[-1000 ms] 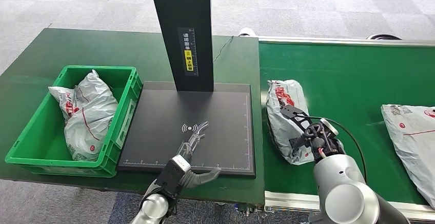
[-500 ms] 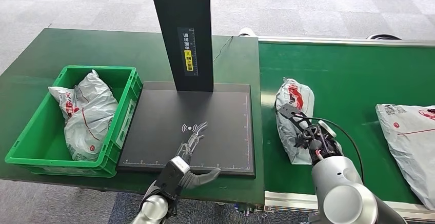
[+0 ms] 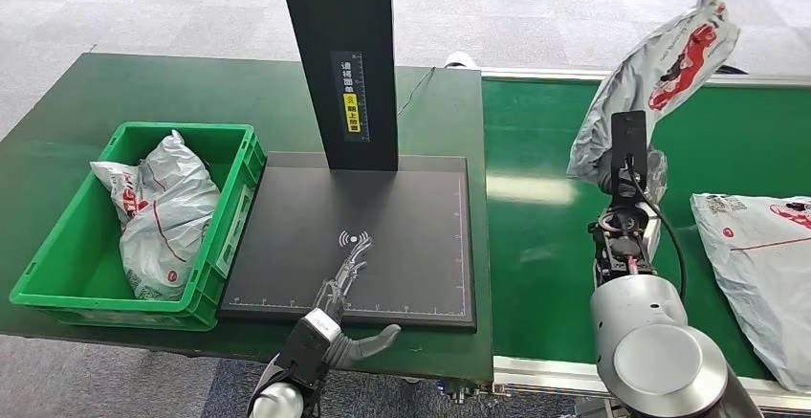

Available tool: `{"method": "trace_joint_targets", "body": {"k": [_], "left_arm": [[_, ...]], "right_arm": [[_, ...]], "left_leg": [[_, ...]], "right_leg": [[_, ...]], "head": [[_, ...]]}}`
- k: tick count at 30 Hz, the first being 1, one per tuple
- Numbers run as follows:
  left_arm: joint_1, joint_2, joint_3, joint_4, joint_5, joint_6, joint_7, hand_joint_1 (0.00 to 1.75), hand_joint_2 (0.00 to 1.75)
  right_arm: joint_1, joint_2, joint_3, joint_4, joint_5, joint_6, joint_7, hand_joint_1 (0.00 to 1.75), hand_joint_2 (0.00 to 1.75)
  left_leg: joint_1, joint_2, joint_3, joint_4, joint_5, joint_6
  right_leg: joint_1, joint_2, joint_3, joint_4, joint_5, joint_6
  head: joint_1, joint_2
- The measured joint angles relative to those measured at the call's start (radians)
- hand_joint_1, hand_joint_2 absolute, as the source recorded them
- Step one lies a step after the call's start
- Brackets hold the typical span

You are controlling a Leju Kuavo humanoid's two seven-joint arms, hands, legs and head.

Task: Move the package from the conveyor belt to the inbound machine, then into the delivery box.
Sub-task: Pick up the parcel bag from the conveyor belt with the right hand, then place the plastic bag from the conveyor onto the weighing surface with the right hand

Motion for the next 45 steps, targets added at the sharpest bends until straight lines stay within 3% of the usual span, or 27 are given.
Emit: {"method": "trace_joint_targets", "body": {"k": [6, 12, 20, 28, 37, 40, 45], "left_arm": [[-0.006, -0.001, 0.008, 0.011, 0.001, 0.004, -0.029, 0.0, 1.75], [-0.019, -0.002, 0.018, 0.022, 0.006, 0.01, -0.038, 0.0, 1.75], [-0.023, -0.004, 0.032, 0.028, 0.011, 0.022, -0.042, 0.0, 1.75], [-0.028, -0.002, 0.081, 0.018, 0.016, 0.075, -0.04, 0.0, 1.75], [-0.007, 0.006, 0.172, -0.087, 0.01, 0.239, -0.021, 0.0, 1.75], [0.015, 0.011, 0.19, -0.123, 0.01, 0.266, -0.018, 0.0, 1.75], [0.054, 0.014, 0.203, -0.166, 0.012, 0.295, -0.021, 0.0, 1.75]], "right_arm": [[-0.025, 0.035, -0.019, -0.008, 0.0, 0.118, -0.033, 1.75, 1.75], [-0.027, 0.12, 0.023, -0.005, 0.054, 0.254, -0.032, 1.75, 1.75], [-0.026, 0.197, 0.075, 0.002, 0.075, 0.325, -0.037, 1.75, 1.75], [-0.027, 0.256, 0.307, 0.15, -0.069, 0.521, -0.138, 1.75, 1.75], [0.012, 0.257, 0.432, 0.242, 0.016, 0.828, -0.26, 1.75, 1.75], [0.035, 0.257, 0.454, 0.253, 0.04, 0.838, -0.279, 1.75, 1.75], [0.06, 0.257, 0.473, 0.264, 0.067, 0.785, -0.233, 1.75, 1.75]], "left_leg": [[0.0, 0.001, 0.0, 0.0, 0.0, 0.0], [0.001, 0.001, 0.0, 0.0, 0.0, 0.0], [0.001, 0.002, -0.001, 0.0, 0.0, 0.0], [0.003, 0.001, -0.001, 0.0, 0.001, -0.001], [0.003, 0.001, -0.001, -0.001, 0.001, -0.001], [0.003, 0.001, -0.001, -0.001, 0.001, -0.001], [0.003, 0.001, -0.001, -0.001, 0.001, -0.001]], "right_leg": [[0.0, 0.001, 0.0, 0.0, 0.0, 0.0], [0.001, 0.002, -0.001, 0.0, 0.0, 0.0], [0.001, 0.001, -0.001, 0.0, 0.0, 0.0], [0.003, 0.002, -0.002, 0.0, 0.0, -0.001], [0.003, 0.002, -0.002, 0.0, 0.0, -0.001], [0.003, 0.002, -0.002, 0.0, 0.0, -0.002], [0.003, 0.002, -0.002, 0.0, 0.0, -0.002]], "head": [[0.0, 0.0], [0.0, 0.0], [0.0, 0.0], [0.0, 0.0], [0.0, 0.0], [0.0, 0.0], [0.0, 0.0]]}}
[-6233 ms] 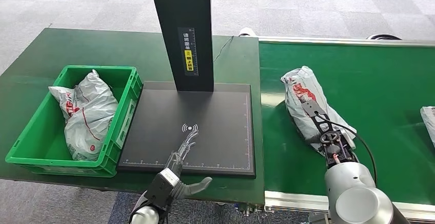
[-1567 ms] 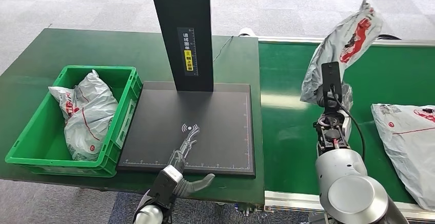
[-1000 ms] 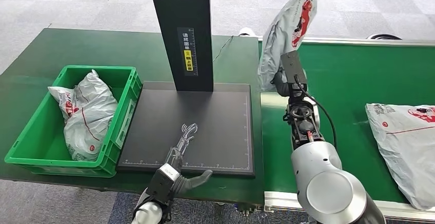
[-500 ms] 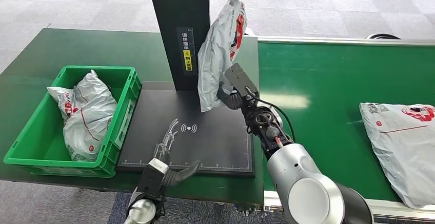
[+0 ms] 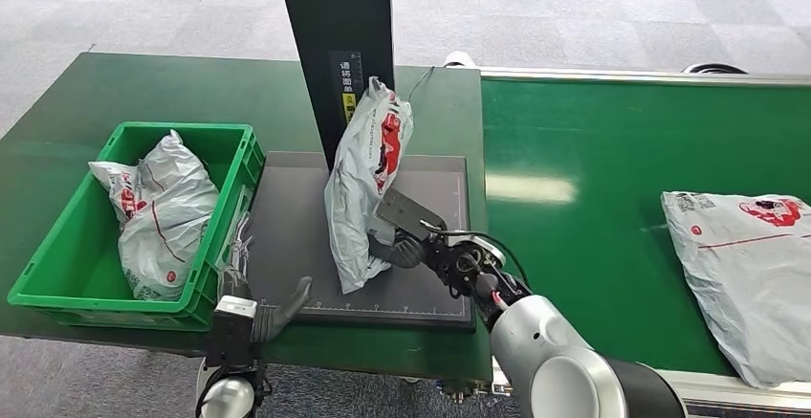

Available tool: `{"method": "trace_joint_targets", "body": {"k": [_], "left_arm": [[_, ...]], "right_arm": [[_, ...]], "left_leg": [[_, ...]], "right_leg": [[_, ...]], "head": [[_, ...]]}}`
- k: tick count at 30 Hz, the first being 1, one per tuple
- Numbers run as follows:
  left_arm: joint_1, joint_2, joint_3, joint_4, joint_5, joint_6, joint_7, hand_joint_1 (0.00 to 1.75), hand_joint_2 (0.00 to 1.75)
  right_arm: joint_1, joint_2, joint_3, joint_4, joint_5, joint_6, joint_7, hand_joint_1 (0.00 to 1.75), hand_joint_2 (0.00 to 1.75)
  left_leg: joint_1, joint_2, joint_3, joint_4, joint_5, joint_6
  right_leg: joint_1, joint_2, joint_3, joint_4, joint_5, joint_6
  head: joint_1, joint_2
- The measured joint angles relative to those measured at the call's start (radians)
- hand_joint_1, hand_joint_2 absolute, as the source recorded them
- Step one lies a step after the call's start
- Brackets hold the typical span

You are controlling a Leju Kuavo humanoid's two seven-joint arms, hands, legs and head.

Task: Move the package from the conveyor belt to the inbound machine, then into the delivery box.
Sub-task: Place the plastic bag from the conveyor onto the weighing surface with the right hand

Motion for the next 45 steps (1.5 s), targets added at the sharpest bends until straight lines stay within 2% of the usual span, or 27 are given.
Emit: {"method": "trace_joint_targets", "body": {"k": [2, 3, 6, 7, 11, 15, 18, 28, 34, 36, 37, 38, 40, 41, 43, 44, 45], "left_arm": [[0.012, 0.0, 0.002, -0.016, 0.0, 0.006, 0.0, 0.0, 1.75], [0.018, 0.0, 0.003, -0.024, 0.0, 0.009, 0.001, 0.0, 1.75], [0.037, 0.0, 0.007, -0.046, 0.0, 0.019, 0.006, 0.0, 1.75], [0.044, 0.0, 0.008, -0.051, 0.0, 0.021, 0.008, 0.0, 1.75], [0.058, 0.0, 0.014, -0.06, 0.003, 0.023, 0.01, 0.0, 1.75], [0.058, 0.0, 0.017, -0.058, 0.009, 0.023, 0.002, 0.0, 1.75], [0.052, 0.0, 0.017, -0.048, 0.009, 0.023, -0.007, 0.0, 1.75], [0.023, -0.001, 0.013, 0.004, 0.009, 0.035, -0.024, 0.0, 1.75], [0.017, -0.001, 0.011, 0.022, 0.011, 0.046, -0.026, 0.0, 1.75], [0.016, -0.002, 0.01, 0.023, 0.01, 0.056, -0.026, 0.0, 1.75], [0.016, -0.003, 0.008, 0.022, 0.009, 0.061, -0.027, 0.0, 1.75], [0.017, -0.005, 0.007, 0.02, 0.007, 0.066, -0.028, 0.0, 1.75], [0.027, -0.006, 0.006, 0.012, 0.0, 0.077, -0.029, 0.0, 1.75], [0.034, -0.006, 0.006, 0.007, -0.007, 0.082, -0.029, 0.0, 1.75], [0.044, -0.006, 0.003, -0.004, -0.028, 0.089, -0.028, 0.0, 1.75], [0.046, -0.007, -0.001, -0.009, -0.04, 0.091, -0.027, 0.0, 1.75], [0.047, -0.007, -0.004, -0.014, -0.052, 0.093, -0.025, 0.0, 1.75]], "right_arm": [[0.009, 0.0, 0.004, 0.003, 0.014, -0.044, 0.015, 1.75, 1.75], [0.013, 0.0, 0.007, 0.004, 0.021, -0.073, 0.019, 1.64, 1.75], [0.021, 0.0, 0.01, 0.007, 0.044, -0.183, 0.016, 0.34, 1.75], [0.022, 0.0, 0.01, 0.008, 0.049, -0.216, 0.01, 0.0, 1.75], [0.022, 0.0, 0.001, 0.009, 0.06, -0.286, -0.033, 0.0, 1.75], [0.014, 0.0, -0.042, 0.009, 0.063, -0.307, -0.116, 0.0, 1.75], [-0.026, 0.0, -0.111, 0.009, 0.064, -0.298, -0.164, 0.0, 1.75], [-0.248, 0.0, -0.427, 0.009, 0.13, -0.185, -0.173, 0.0, 1.75], [-0.437, -0.005, -0.719, 0.003, 0.201, -0.176, -0.174, 0.0, 1.75], [-0.42, -0.012, -0.779, -0.078, 0.095, -0.209, -0.175, 0.0, 1.75], [-0.353, -0.017, -0.776, -0.173, -0.018, -0.243, -0.175, 0.0, 1.75], [-0.251, -0.019, -0.75, -0.299, -0.177, -0.286, -0.176, 0.0, 1.75], [-0.015, -0.023, -0.644, -0.57, -0.621, -0.367, -0.177, 0.0, 1.75], [0.086, -0.02, -0.564, -0.693, -0.867, -0.4, -0.178, 0.0, 1.75], [0.247, -0.019, -0.343, -0.906, -1.268, -0.461, -0.181, 0.0, 1.75], [0.318, -0.023, -0.208, -0.999, -1.401, -0.497, -0.182, 0.0, 1.75], [0.386, -0.033, -0.058, -1.083, -1.477, -0.538, -0.182, 0.0, 1.75]], "left_leg": [[0.0, 0.0, 0.0, 0.0, 0.0, 0.0], [0.0, 0.0, 0.0, 0.0, 0.0, 0.0], [0.0, 0.0, 0.0, 0.0, 0.0, 0.0], [0.0, 0.0, 0.0, 0.0, 0.0, 0.0], [0.0, 0.0, 0.0, 0.0, 0.0, 0.0], [0.0, 0.0, 0.0, 0.0, 0.0, 0.0], [0.0, 0.0, 0.0, 0.0, 0.0, 0.0], [0.0, 0.0, 0.0, 0.0, 0.0, 0.0], [0.0, 0.0, 0.0, 0.0, 0.0, 0.0], [0.002, -0.004, 0.007, 0.0, -0.001, -0.001], [0.005, -0.011, 0.014, 0.0, -0.004, 0.0], [0.008, -0.019, 0.022, 0.0, -0.006, 0.0], [0.008, -0.025, 0.028, 0.0, -0.011, 0.001], [0.005, -0.017, 0.025, 0.0, -0.011, 0.001], [0.0, 0.011, 0.019, 0.0, -0.014, 0.002], [-0.001, 0.024, 0.019, 0.0, -0.016, 0.001], [0.0, 0.033, 0.021, -0.001, -0.018, 0.001]], "right_leg": [[0.0, 0.0, 0.0, 0.0, 0.0, 0.0], [0.0, 0.0, 0.0, 0.0, 0.0, 0.0], [0.0, 0.0, 0.0, 0.0, 0.0, 0.0], [0.0, 0.0, 0.0, 0.0, 0.0, 0.0], [0.0, 0.0, 0.0, 0.0, 0.0, 0.0], [0.0, 0.0, 0.0, 0.0, 0.0, 0.0], [0.0, 0.0, 0.0, 0.0, 0.0, 0.0], [0.0, 0.0, 0.0, 0.0, 0.0, 0.0], [0.0, 0.0, -0.002, 0.0, 0.0, 0.0], [0.002, -0.005, 0.002, -0.005, -0.003, 0.0], [0.004, -0.012, 0.011, -0.009, -0.007, 0.001], [0.007, -0.02, 0.023, -0.014, -0.012, 0.001], [0.007, -0.026, 0.04, -0.016, -0.014, 0.003], [0.004, -0.018, 0.038, -0.014, -0.011, 0.004], [0.001, 0.011, 0.024, -0.01, -0.005, 0.003], [0.001, 0.024, 0.019, -0.01, -0.003, 0.003], [0.001, 0.033, 0.017, -0.01, -0.003, 0.003]], "head": [[0.0, 0.0], [0.0, 0.0], [0.0, 0.0], [0.0, 0.0], [0.0, 0.0], [0.0, 0.0], [0.0, 0.0], [0.0, 0.0], [0.0, 0.0], [-0.006, 0.0], [-0.009, 0.0], [-0.007, 0.0], [0.014, 0.0], [0.025, 0.0], [0.029, 0.0], [0.028, 0.0], [0.027, 0.0]]}}
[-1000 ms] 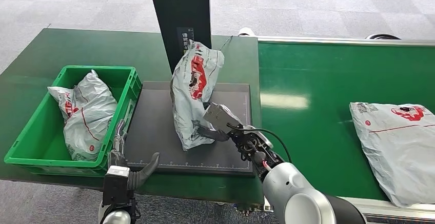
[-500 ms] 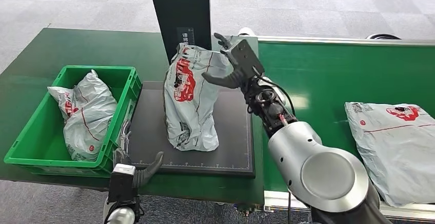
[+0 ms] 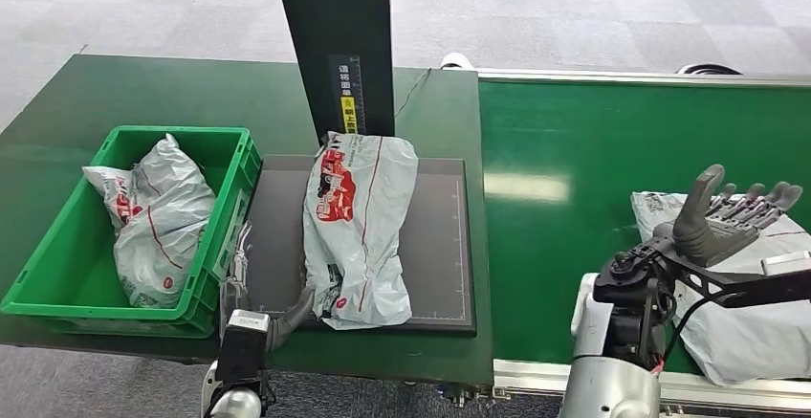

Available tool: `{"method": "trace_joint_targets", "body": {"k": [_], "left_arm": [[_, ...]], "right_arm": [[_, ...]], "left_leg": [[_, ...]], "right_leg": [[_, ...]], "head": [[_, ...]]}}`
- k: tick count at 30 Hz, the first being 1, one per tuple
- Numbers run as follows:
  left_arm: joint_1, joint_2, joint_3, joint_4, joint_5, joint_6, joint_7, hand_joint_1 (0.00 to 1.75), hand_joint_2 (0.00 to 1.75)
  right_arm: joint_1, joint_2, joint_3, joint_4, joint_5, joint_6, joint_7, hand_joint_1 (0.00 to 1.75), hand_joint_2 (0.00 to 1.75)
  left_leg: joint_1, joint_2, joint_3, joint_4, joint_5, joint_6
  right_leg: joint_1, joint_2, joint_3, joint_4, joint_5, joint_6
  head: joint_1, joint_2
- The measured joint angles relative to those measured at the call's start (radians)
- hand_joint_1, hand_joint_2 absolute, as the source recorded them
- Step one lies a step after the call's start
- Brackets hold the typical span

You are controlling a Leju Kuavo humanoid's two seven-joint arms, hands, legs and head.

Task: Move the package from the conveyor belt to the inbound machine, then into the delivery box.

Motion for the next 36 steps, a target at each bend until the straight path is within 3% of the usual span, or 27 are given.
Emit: {"method": "trace_joint_targets", "body": {"k": [2, 4, 6, 8, 18, 23, 31, 36], "left_arm": [[0.0, 0.0, -0.01, -0.008, -0.026, 0.005, 0.004, 0.0, 1.75], [-0.001, -0.001, -0.026, -0.015, -0.059, 0.01, 0.012, 0.0, 1.75], [-0.002, -0.001, -0.044, -0.022, -0.097, 0.011, 0.032, 0.0, 1.75], [-0.003, -0.001, -0.066, -0.032, -0.139, 0.008, 0.06, 0.0, 1.75], [0.002, 0.017, -0.195, -0.067, -0.238, -0.005, 0.113, 0.0, 1.75], [-0.003, 0.027, -0.269, -0.056, -0.349, -0.045, 0.191, 0.0, 1.75], [-0.109, 0.035, -0.369, 0.098, -0.48, -0.063, 0.29, 0.0, 1.75], [-0.192, 0.034, -0.405, 0.247, -0.506, -0.018, 0.34, 0.0, 1.75]], "right_arm": [[0.116, -0.031, 0.295, -0.145, 0.007, -0.096, 0.002, 0.0, 1.75], [0.211, -0.064, 0.529, -0.26, 0.208, -0.197, 0.004, 0.0, 1.75], [0.281, -0.089, 0.659, -0.332, 0.446, -0.27, 0.004, 0.0, 1.75], [0.331, -0.103, 0.721, -0.373, 0.565, -0.31, 0.004, 0.0, 1.75], [0.447, -0.143, 0.766, -0.413, 0.543, -0.336, 0.007, 0.0, 1.75], [0.458, -0.151, 0.765, -0.407, 0.541, -0.314, 0.007, 0.0, 1.75], [0.456, -0.15, 0.761, -0.378, 0.531, -0.293, 0.007, 0.0, 1.75], [0.443, -0.145, 0.758, -0.355, 0.531, -0.284, 0.007, 0.0, 1.75]], "left_leg": [[0.001, 0.006, 0.003, 0.0, -0.003, -0.001], [0.003, -0.001, 0.003, -0.001, -0.002, -0.002], [0.005, -0.011, 0.002, -0.001, -0.002, -0.003], [0.005, -0.016, 0.001, -0.001, -0.001, -0.003], [0.004, -0.019, 0.001, -0.001, 0.0, -0.002], [0.004, -0.019, 0.001, -0.001, 0.0, -0.002], [0.004, -0.021, 0.001, -0.001, 0.001, -0.001], [0.004, -0.021, 0.001, -0.001, 0.001, -0.001]], "right_leg": [[0.0, 0.007, -0.002, 0.0, -0.001, -0.001], [0.002, 0.0, -0.002, 0.0, -0.004, -0.002], [0.004, -0.01, 0.001, 0.0, -0.006, -0.004], [0.004, -0.015, 0.003, 0.0, -0.007, -0.004], [0.003, -0.018, 0.005, 0.0, -0.006, -0.003], [0.003, -0.019, 0.005, 0.0, -0.006, -0.003], [0.003, -0.02, 0.005, 0.0, -0.006, -0.003], [0.003, -0.021, 0.005, 0.0, -0.006, -0.003]], "head": [[-0.004, 0.0], [-0.007, 0.0], [-0.007, 0.0], [-0.007, 0.0], [-0.008, 0.0], [-0.008, 0.0], [-0.008, 0.0], [-0.008, 0.0]]}}
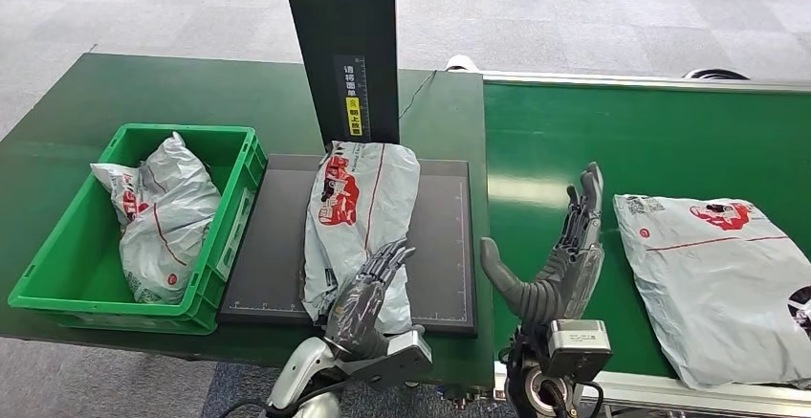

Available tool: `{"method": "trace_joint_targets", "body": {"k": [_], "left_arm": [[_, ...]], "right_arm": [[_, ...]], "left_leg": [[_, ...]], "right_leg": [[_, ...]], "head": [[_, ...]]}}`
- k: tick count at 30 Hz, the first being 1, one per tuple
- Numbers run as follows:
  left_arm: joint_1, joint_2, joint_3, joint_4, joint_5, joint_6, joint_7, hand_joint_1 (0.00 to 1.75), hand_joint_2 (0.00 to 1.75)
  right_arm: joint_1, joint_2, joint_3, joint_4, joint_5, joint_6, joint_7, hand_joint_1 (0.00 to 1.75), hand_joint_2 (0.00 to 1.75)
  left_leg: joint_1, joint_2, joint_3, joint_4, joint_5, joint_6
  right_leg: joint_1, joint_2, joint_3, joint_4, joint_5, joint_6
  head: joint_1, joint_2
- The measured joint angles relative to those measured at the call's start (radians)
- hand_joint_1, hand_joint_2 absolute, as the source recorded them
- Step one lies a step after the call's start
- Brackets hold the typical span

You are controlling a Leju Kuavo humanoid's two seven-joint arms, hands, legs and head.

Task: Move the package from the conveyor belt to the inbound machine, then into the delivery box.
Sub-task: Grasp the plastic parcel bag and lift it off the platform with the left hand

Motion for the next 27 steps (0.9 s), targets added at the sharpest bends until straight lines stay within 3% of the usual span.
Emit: {"method": "trace_joint_targets", "body": {"k": [7, 13, 20, 23, 27], "left_arm": [[-0.145, 0.001, 0.028, 0.203, 0.062, 0.123, -0.008, 0.0, 1.75], [-0.229, 0.014, 0.11, 0.266, 0.148, 0.155, -0.048, 0.0, 1.75], [-0.189, 0.033, 0.175, 0.161, 0.391, -0.031, -0.225, 0.0, 1.75], [-0.141, 0.047, 0.192, 0.057, 0.421, -0.057, -0.235, 0.0, 1.75], [-0.086, 0.061, 0.203, -0.061, 0.358, -0.058, -0.181, 0.0, 1.75]], "right_arm": [[0.011, 0.005, -0.004, 0.009, 0.016, -0.014, 0.0, 0.0, 1.75], [0.041, 0.005, -0.007, 0.009, 0.023, -0.016, 0.0, 0.0, 1.75], [0.055, 0.005, -0.019, 0.009, 0.022, -0.016, 0.0, 0.0, 1.75], [0.066, 0.005, -0.031, 0.007, 0.024, -0.016, 0.0, 0.0, 1.75], [0.092, 0.005, -0.043, -0.013, 0.038, -0.015, 0.0, 0.0, 1.75]], "left_leg": [[0.0, -0.001, 0.0, 0.0, 0.001, 0.0], [0.0, 0.0, 0.0, 0.0, 0.001, 0.0], [0.0, 0.0, -0.001, 0.0, 0.001, 0.0], [0.0, -0.001, -0.001, 0.0, 0.001, 0.0], [0.0, -0.001, -0.002, 0.0, 0.001, 0.0]], "right_leg": [[0.0, -0.001, 0.0, 0.0, 0.0, 0.0], [0.0, -0.001, 0.0, 0.0, 0.0, 0.0], [0.0, -0.001, 0.0, 0.0, 0.0, 0.0], [0.0, -0.001, -0.001, 0.0, 0.0, 0.0], [0.0, -0.001, -0.001, 0.0, 0.0, 0.0]], "head": [[0.0, 0.0], [0.0, 0.0], [0.0, 0.0], [0.0, 0.0], [-0.001, 0.0]]}}
